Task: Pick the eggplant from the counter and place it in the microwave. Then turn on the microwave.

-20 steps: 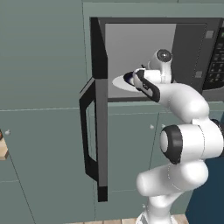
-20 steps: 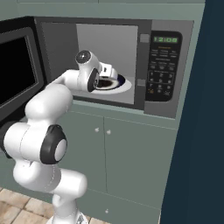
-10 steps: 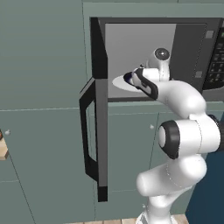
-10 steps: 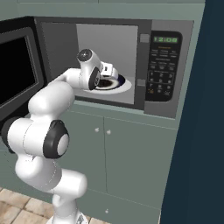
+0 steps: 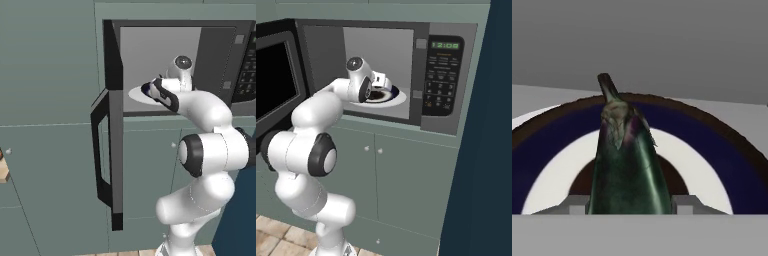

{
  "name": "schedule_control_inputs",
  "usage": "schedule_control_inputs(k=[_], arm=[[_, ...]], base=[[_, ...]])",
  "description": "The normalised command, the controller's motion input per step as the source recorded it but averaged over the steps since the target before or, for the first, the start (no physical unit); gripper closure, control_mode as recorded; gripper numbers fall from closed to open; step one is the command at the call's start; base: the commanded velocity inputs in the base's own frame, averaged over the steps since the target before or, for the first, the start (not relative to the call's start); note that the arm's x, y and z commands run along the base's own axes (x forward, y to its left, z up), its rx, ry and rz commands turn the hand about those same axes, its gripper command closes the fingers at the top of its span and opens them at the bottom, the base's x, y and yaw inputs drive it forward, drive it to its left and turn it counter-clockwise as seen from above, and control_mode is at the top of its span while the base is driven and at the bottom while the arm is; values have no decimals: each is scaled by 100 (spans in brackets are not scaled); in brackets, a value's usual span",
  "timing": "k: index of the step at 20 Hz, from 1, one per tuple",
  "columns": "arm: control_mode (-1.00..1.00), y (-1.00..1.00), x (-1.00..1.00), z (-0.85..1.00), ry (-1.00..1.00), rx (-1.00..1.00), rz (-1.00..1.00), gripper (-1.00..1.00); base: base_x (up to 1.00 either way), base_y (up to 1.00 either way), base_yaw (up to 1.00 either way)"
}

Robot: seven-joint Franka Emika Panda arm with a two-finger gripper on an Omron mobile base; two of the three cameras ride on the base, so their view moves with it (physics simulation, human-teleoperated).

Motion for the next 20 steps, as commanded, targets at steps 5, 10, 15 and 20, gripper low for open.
schedule_control_inputs(k=[5, 10, 15, 20], arm=[[-100, 0, 11, -5, 1, 0, 0, 100], [-100, 0, 10, -3, 2, 0, 0, 100], [-100, 0, 1, -3, 2, 0, 0, -100], [-100, 0, 0, 0, 4, 0, -1, -100]], base=[[0, 0, 0], [0, 0, 0], [0, 0, 0], [0, 0, 0]])
